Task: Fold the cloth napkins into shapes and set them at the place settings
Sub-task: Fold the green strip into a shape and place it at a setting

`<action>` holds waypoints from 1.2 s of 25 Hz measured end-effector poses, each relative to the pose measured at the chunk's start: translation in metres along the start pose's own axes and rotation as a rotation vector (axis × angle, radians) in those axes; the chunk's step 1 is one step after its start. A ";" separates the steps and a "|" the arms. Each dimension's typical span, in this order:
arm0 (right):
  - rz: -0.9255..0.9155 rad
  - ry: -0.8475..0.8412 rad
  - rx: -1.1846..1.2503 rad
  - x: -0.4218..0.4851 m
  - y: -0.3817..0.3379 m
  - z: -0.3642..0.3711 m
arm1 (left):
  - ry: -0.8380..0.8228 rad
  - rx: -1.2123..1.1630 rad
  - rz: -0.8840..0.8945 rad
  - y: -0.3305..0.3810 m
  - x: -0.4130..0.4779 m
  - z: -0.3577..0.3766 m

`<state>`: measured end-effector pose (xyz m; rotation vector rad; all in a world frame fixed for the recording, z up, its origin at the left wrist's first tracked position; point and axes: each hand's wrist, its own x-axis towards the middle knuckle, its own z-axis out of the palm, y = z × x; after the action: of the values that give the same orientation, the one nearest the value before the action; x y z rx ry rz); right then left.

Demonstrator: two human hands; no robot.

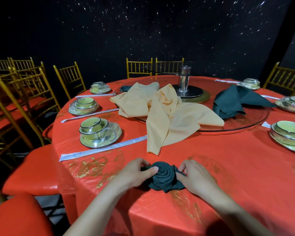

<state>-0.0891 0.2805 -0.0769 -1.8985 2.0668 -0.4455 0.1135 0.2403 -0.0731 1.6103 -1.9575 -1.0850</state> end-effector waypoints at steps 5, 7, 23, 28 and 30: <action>0.009 0.048 0.246 0.001 -0.007 -0.006 | -0.025 0.060 -0.030 0.006 0.002 -0.002; 0.004 0.007 0.309 0.002 -0.006 -0.007 | -0.033 0.049 -0.010 0.007 0.001 0.000; 0.022 -0.098 1.057 0.029 -0.037 -0.022 | 0.073 -0.899 -0.041 0.026 -0.006 -0.024; 0.031 -0.069 1.053 0.073 -0.077 -0.026 | 0.032 -0.936 -0.014 0.020 0.012 -0.071; 0.024 -0.065 1.058 0.093 -0.101 -0.026 | 0.064 -0.959 -0.006 0.014 0.024 -0.095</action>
<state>-0.0163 0.1810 -0.0115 -1.1948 1.3259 -1.1540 0.1654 0.1875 -0.0075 1.0715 -1.0665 -1.5962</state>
